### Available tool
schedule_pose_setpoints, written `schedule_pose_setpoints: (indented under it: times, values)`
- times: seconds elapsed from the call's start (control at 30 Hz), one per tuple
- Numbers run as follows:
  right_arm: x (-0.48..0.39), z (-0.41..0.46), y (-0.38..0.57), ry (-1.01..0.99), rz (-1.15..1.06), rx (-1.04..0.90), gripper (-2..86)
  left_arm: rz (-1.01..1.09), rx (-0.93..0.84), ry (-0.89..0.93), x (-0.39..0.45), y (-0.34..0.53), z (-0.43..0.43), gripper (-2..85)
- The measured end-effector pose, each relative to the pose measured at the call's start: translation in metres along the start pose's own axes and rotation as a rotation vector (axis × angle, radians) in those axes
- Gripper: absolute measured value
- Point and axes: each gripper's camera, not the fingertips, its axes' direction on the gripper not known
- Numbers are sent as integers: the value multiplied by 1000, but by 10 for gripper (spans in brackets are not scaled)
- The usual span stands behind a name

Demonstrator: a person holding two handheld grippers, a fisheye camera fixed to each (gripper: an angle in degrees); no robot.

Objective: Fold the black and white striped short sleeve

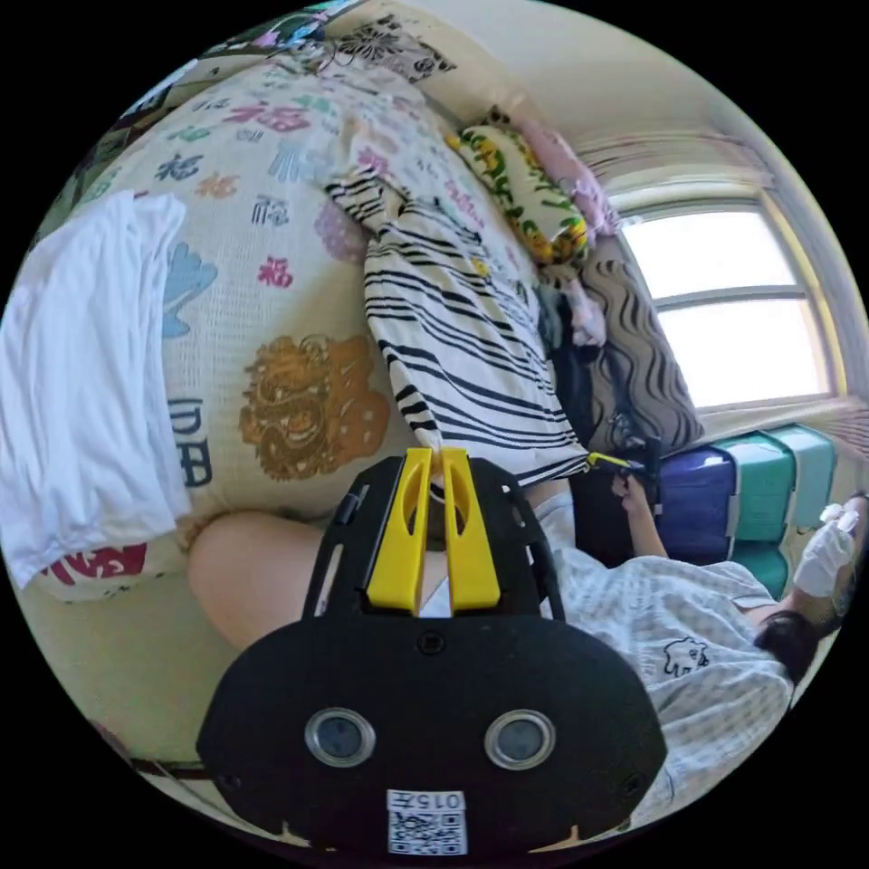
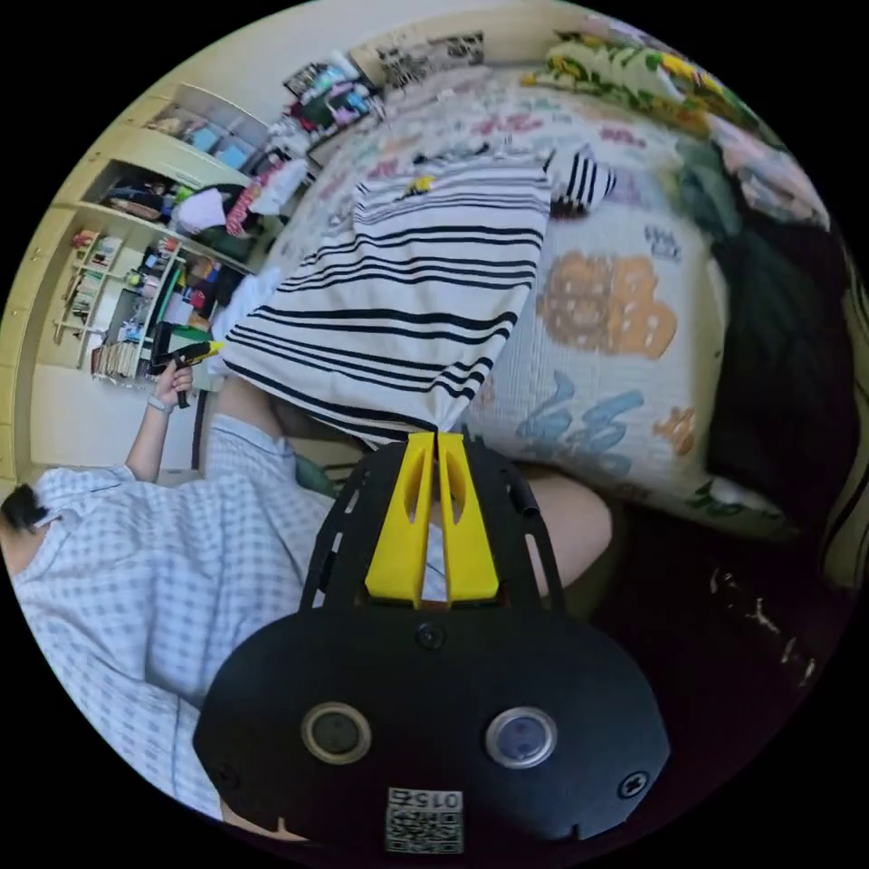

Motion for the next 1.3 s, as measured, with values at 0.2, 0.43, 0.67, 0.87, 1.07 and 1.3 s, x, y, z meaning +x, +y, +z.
schedule_pose_setpoints:
  times: [0.2,0.43,0.67,0.87,1.07,1.3]
  values:
    - [-10,104,-2,201,-64,-317,-1,18,-232,-275,-17,4,92,4]
    - [-4,142,6,229,-40,-424,43,-28,-288,-368,-40,-13,142,13]
    - [36,103,29,160,111,-234,57,-76,-169,-360,-56,-29,138,36]
    - [93,29,2,17,193,155,59,121,-9,-232,-17,-112,163,47]
    - [156,17,-64,28,246,325,62,427,6,-224,84,-253,269,57]
    - [235,51,-112,-67,391,456,75,532,-50,-192,191,-423,436,64]
